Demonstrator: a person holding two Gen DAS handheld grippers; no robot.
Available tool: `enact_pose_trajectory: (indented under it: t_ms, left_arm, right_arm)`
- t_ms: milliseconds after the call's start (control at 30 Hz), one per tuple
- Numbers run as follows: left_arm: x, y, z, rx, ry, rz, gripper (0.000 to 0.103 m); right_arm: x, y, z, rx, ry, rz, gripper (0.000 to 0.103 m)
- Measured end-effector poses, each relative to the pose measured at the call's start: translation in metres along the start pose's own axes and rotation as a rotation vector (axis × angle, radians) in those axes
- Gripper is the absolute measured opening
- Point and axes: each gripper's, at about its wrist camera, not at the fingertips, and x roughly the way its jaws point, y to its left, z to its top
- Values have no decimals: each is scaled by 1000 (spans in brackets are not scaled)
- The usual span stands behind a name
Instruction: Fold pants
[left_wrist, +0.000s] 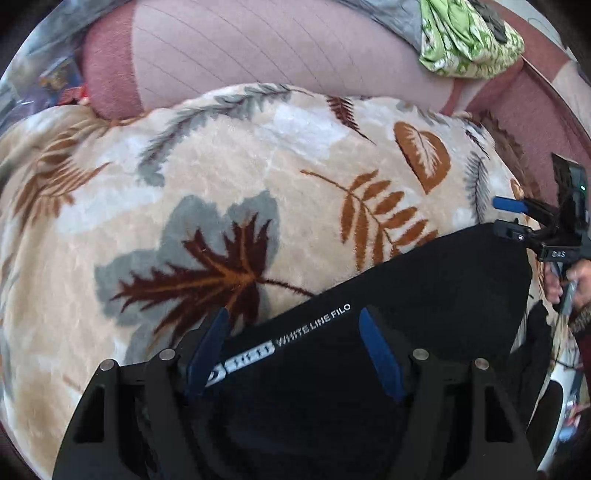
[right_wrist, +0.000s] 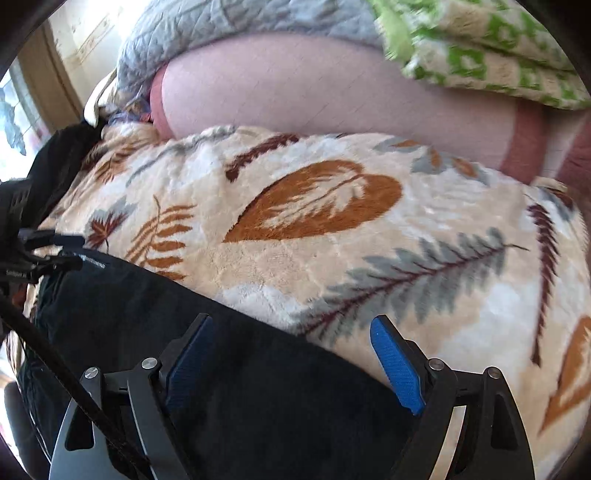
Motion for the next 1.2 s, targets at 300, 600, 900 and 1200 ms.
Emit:
enact_pose_trajectory:
  t_ms: [300,600,900,1200]
  left_arm:
    - [28,-20,-6,143,51,-10,103]
    - [9,-30,-5,146,44,22,26]
    - [-50,-51,-34,135,-46,93,6]
    - [-130,-72,-107,32,-217,32,6]
  right_arm:
    - [32,9,-4,-82,92,80,91]
    - [31,47,-11,-187,95,56,6]
    - [-15,72,-19,-177,39,-7,6]
    - [-111,102,-65,-135,-65,17,6]
